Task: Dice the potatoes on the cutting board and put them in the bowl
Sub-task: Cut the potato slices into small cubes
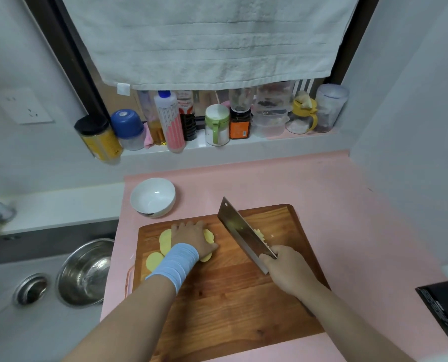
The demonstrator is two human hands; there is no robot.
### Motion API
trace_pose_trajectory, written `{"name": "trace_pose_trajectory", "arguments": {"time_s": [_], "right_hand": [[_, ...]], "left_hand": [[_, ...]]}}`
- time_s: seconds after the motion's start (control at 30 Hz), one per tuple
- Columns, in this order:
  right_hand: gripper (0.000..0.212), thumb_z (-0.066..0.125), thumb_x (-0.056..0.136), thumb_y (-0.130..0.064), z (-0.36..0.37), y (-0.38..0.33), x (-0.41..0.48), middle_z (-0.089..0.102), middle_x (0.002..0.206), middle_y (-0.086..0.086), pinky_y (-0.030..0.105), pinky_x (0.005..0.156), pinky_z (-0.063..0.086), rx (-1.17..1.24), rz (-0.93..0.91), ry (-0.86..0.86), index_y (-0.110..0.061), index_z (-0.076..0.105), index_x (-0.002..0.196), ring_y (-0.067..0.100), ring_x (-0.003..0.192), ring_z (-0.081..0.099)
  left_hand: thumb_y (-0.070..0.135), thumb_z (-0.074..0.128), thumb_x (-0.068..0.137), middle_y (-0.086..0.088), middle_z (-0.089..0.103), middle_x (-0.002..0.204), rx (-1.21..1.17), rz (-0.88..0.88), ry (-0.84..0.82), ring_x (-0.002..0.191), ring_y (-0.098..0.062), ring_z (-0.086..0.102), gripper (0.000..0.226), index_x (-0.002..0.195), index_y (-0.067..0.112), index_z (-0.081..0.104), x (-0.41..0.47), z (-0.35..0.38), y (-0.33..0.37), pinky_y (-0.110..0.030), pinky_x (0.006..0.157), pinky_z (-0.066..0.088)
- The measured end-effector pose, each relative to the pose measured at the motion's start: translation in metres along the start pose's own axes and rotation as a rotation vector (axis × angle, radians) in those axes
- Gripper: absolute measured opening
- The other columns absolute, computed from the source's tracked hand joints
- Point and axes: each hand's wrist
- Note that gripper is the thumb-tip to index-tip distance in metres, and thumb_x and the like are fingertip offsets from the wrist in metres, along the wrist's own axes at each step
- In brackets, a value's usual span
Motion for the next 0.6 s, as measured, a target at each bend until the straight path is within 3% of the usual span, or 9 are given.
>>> {"name": "trace_pose_trajectory", "arguments": {"time_s": [0.1,0.2,0.33,0.4,0.5,0.6], "right_hand": [[0.026,0.049,0.101,-0.042,0.006,0.0,-0.001,0.069,0.086,-0.008,0.026,0.059,0.046,-0.008,0.012,0.007,-0.023,0.068,0.099,0.012,0.077,0.066],[0.024,0.049,0.1,-0.041,0.009,-0.002,-0.002,0.07,0.082,-0.008,0.028,0.059,0.05,-0.01,0.025,0.019,-0.025,0.067,0.094,0.01,0.072,0.066],[0.023,0.05,0.1,-0.041,0.014,-0.005,0.0,0.07,0.085,-0.008,0.034,0.07,0.057,0.0,0.03,0.02,-0.026,0.067,0.098,0.01,0.077,0.066],[0.024,0.05,0.099,-0.042,0.017,-0.009,0.0,0.07,0.086,-0.008,0.033,0.068,0.057,0.005,0.019,0.015,-0.026,0.068,0.104,0.011,0.077,0.067],[0.023,0.052,0.1,-0.04,0.02,-0.017,0.0,0.07,0.081,-0.004,0.032,0.062,0.054,-0.003,0.004,0.007,-0.025,0.069,0.097,0.013,0.072,0.067],[0.026,0.052,0.1,-0.04,0.022,-0.021,-0.001,0.071,0.081,-0.002,0.038,0.071,0.058,-0.02,-0.002,0.006,-0.022,0.07,0.093,0.014,0.073,0.067]], "left_hand": [[0.065,0.067,0.075,-0.001,0.061,0.126,-0.193,0.023,-0.015,0.118,-0.024,0.055,0.071,0.132,0.026,0.05,0.003,0.003,-0.004,-0.036,0.099,0.04],[0.052,0.08,0.074,-0.001,0.058,0.122,-0.473,0.093,-0.031,0.113,-0.019,0.054,0.065,0.125,0.021,0.055,0.001,0.008,-0.022,-0.027,0.093,0.04],[0.032,0.09,0.067,0.005,0.053,0.115,-0.529,0.198,-0.046,0.104,-0.013,0.052,0.058,0.116,0.021,0.062,-0.004,0.012,-0.043,-0.019,0.088,0.034],[0.029,0.091,0.067,0.005,0.056,0.112,-0.57,0.218,-0.014,0.106,-0.015,0.056,0.053,0.113,0.02,0.064,-0.006,0.013,-0.049,-0.018,0.089,0.036],[0.039,0.085,0.072,0.011,0.06,0.111,-0.619,0.215,0.028,0.106,-0.012,0.057,0.047,0.112,0.024,0.065,-0.011,0.007,-0.054,-0.025,0.099,0.041],[0.063,0.077,0.067,0.014,0.054,0.127,-0.259,0.275,0.013,0.121,-0.012,0.046,0.071,0.129,0.039,0.055,-0.016,-0.001,-0.06,-0.036,0.116,0.025]]}}
Point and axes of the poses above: each hand's wrist, its own x-axis towards the middle knuckle, its own z-axis out of the palm, y = z × x
